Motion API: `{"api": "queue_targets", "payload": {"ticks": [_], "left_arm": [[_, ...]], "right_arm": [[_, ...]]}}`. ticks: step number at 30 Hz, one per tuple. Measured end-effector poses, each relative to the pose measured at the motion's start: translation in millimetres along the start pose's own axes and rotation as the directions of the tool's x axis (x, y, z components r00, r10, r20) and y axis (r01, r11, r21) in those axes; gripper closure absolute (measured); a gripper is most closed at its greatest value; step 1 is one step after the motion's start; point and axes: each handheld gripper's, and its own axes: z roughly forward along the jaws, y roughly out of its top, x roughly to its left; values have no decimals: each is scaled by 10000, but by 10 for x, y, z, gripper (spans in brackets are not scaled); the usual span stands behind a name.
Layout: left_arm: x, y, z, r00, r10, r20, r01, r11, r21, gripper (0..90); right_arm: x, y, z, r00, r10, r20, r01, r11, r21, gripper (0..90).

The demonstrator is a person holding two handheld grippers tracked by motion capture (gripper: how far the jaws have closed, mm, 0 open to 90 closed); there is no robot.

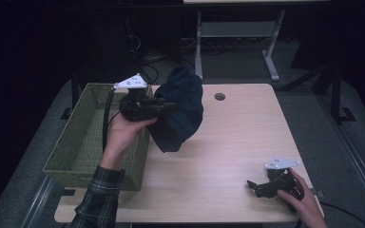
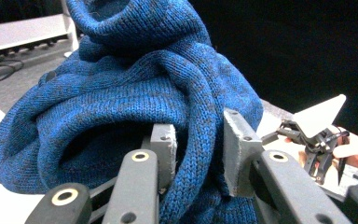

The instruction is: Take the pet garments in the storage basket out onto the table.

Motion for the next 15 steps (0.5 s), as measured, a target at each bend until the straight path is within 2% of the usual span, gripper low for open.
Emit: {"api": "queue_targets", "payload": {"ticks": [8,15], "left_arm": [[-123,20,355,9987,123,486,-131,9998,160,687],[-204,-14,654,9975,203,676,-225,9992,318,686]], "right_arm": [[0,0,0,10000,-7,2,7,10000,-4,0],[0,0,0,10000,3,1,-3,10000,0,0]]}}
